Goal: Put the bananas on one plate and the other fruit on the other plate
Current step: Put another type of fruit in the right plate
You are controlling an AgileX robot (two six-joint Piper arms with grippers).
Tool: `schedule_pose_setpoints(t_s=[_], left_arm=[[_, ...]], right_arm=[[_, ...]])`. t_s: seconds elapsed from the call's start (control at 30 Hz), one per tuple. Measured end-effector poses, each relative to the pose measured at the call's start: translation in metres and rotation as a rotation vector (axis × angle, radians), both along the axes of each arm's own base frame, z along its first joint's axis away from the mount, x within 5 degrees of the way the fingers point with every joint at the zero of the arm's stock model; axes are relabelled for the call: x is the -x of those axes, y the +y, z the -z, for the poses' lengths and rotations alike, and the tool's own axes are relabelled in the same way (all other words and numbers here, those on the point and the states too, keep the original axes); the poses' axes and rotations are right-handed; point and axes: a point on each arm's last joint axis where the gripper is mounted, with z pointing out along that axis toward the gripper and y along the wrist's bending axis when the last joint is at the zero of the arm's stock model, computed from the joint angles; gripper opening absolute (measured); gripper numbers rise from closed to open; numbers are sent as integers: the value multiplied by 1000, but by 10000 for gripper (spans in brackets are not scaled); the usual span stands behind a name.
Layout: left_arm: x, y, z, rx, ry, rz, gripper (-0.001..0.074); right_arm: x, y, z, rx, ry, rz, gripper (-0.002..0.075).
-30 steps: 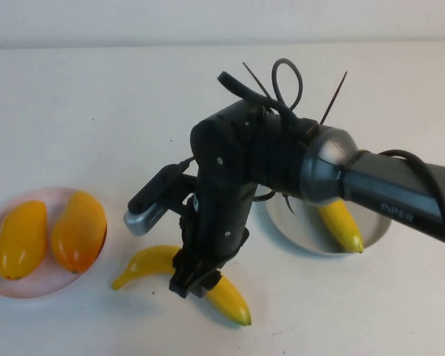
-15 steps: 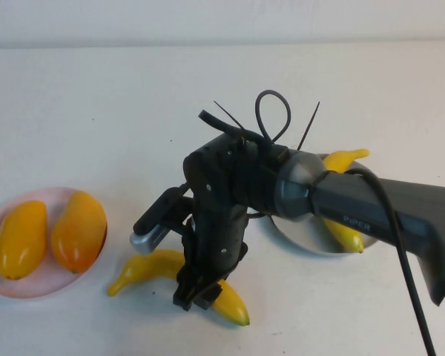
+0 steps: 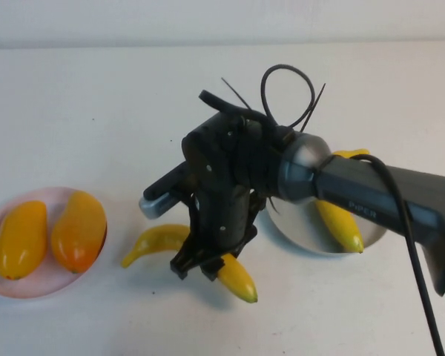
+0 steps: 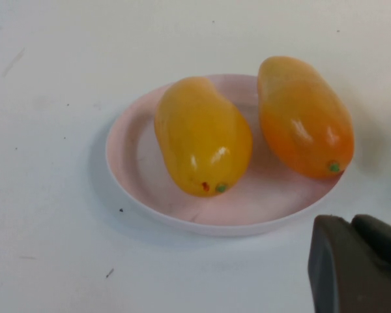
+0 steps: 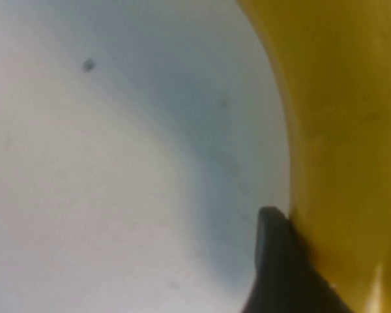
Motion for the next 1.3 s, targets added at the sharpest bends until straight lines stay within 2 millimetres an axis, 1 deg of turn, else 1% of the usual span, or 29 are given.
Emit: schedule_pose_setpoints(t_s=[0.07,0.17,0.23,0.3,0.37,0.43,0.47,0.53,0.6,0.83,0.93,1.03,1.17,1.3], left_arm=[[0,0,0,0,0,0,4],[0,0,0,0,0,0,4],[0,0,0,0,0,0,4],[0,0,0,0,0,0,4],[0,0,0,0,0,0,4],[0,0,0,0,0,0,4],[0,0,0,0,0,0,4],[0,0,0,0,0,0,4],[0,0,0,0,0,0,4],[0,0,0,0,0,0,4],[0,0,0,0,0,0,4],[0,0,0,0,0,0,4],[0,0,0,0,0,0,4],[0,0,0,0,0,0,4]], right_arm=[[-8,-5,-6,-12,-12,44,304],[-24,-22,-16,-32,-27,138,304],[-39,-40,-25,-51,-36,234,304],[-56,-64,-32,-77,-31,358,304],[-73,-88,-37,-114,-8,471,304],[-85,-107,-38,-148,20,551,304],[-90,-116,-38,-157,27,582,304],[-96,-126,-38,-164,34,615,304],[-98,-131,-38,-162,35,626,304],[-98,-133,-36,-149,30,626,304],[-95,-136,-28,-119,47,624,304],[-87,-140,-24,-96,69,619,304],[-80,-143,-28,-91,72,610,304],[-78,-144,-31,-96,67,610,304]])
